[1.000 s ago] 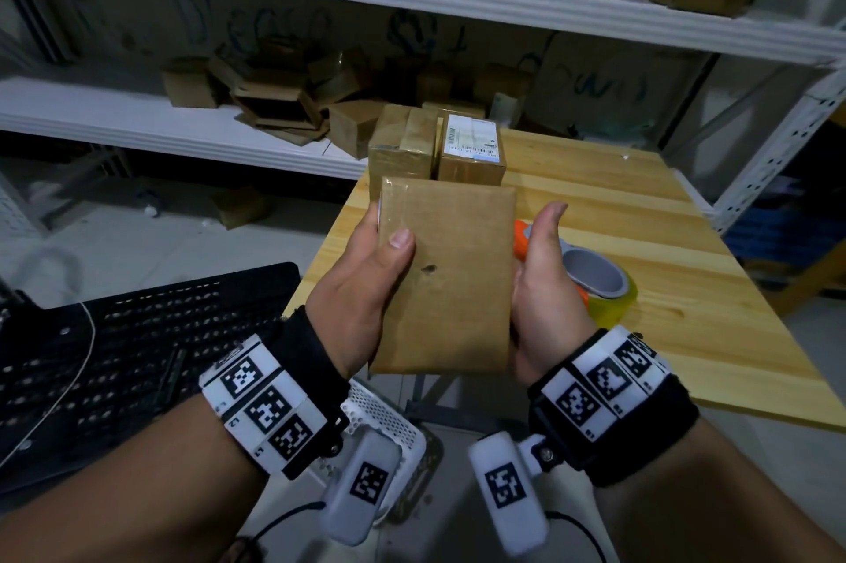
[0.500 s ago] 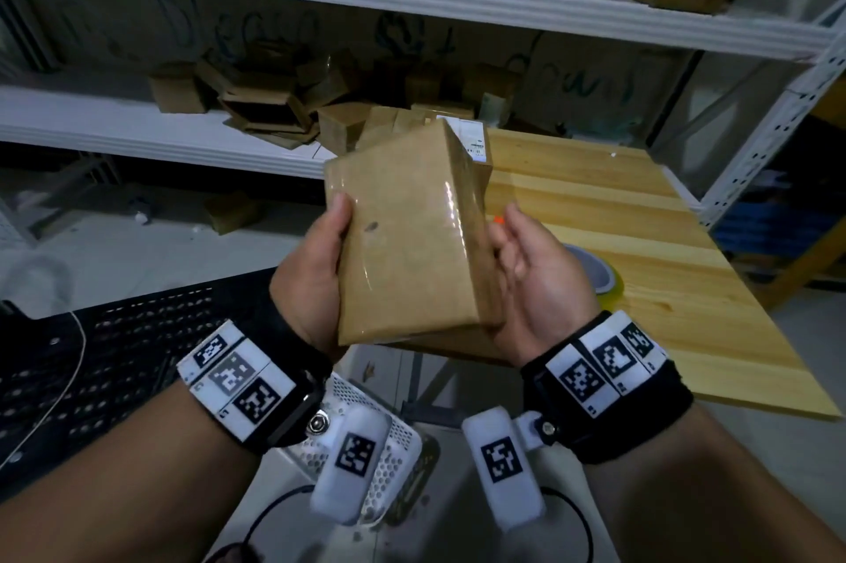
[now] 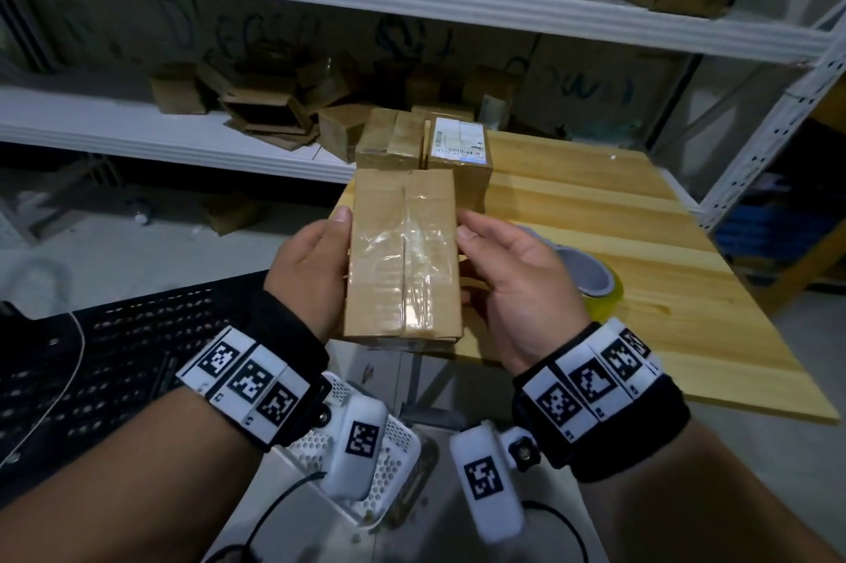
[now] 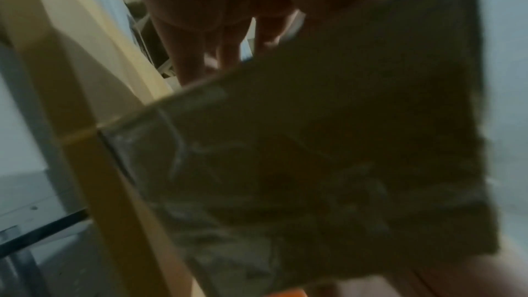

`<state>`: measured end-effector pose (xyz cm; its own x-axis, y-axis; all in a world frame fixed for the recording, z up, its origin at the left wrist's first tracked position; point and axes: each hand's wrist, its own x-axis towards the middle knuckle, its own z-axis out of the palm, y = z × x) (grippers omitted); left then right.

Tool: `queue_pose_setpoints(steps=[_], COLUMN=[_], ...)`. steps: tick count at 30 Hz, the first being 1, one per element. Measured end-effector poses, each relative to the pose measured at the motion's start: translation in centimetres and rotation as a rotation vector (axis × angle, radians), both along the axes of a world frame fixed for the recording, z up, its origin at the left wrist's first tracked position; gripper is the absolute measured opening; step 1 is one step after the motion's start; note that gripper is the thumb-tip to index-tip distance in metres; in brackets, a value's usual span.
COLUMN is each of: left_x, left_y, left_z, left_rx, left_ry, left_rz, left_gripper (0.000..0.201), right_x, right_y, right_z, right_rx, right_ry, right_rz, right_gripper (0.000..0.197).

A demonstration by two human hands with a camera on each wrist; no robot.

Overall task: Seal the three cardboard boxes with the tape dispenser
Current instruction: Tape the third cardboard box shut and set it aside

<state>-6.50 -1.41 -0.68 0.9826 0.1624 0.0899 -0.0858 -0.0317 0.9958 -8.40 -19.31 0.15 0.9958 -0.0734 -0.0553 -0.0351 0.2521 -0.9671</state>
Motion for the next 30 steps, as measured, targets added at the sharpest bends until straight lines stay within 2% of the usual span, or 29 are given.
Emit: queue_pose_setpoints(steps=[4, 8, 14, 18, 21, 24, 26, 30], left_x=[-0.4, -0.7, -1.0, -0.8, -0.7, -0.4, -0.3, 0.1], left_y=[-0.4, -0.8, -1.0, -0.8, -0.4, -0.2, 0.0, 0.1], left_z=[0.5, 0.5, 0.8, 0.7, 0.6, 0.6, 0.5, 0.1], left_rx=[-0.095, -0.155, -0.167, -0.205, -0.379, -0.493, -0.498, -0.419], left_ry=[0.067, 0.047, 0.031, 0.034, 0.120, 0.184, 0.190, 0.198], left_rz=[-0.097, -0.112, -0.106, -0.035, -0.025, -0.033, -0.023, -0.007], left_gripper=[0.043, 0.027, 0.021, 0.024, 0.023, 0.033, 0.037, 0.044], right_x=[0.6, 0.9, 0.9, 0.9, 1.3, 1.5, 1.4, 0.9], right_y=[0.3, 0.2, 0.2, -0.1, -0.6, -1.0, -1.0, -0.7], right_z=[-1.1, -1.5, -1.6, -1.6, -1.7, -1.8, -1.5, -1.1], right_rx=[-0.048, -0.071, -0.092, -0.098, -0.122, -0.152, -0.137, -0.061], right_ry=[-0.005, -0.008, -0.016, -0.032, -0.049, -0.062, -0.030, 0.029], right_rz=[-0.017, -0.032, -0.027, -0.021, -0.074, -0.129, -0.125, -0.074], right_gripper=[0.036, 0.036, 0.043, 0.028, 0.034, 0.039, 0.038, 0.014])
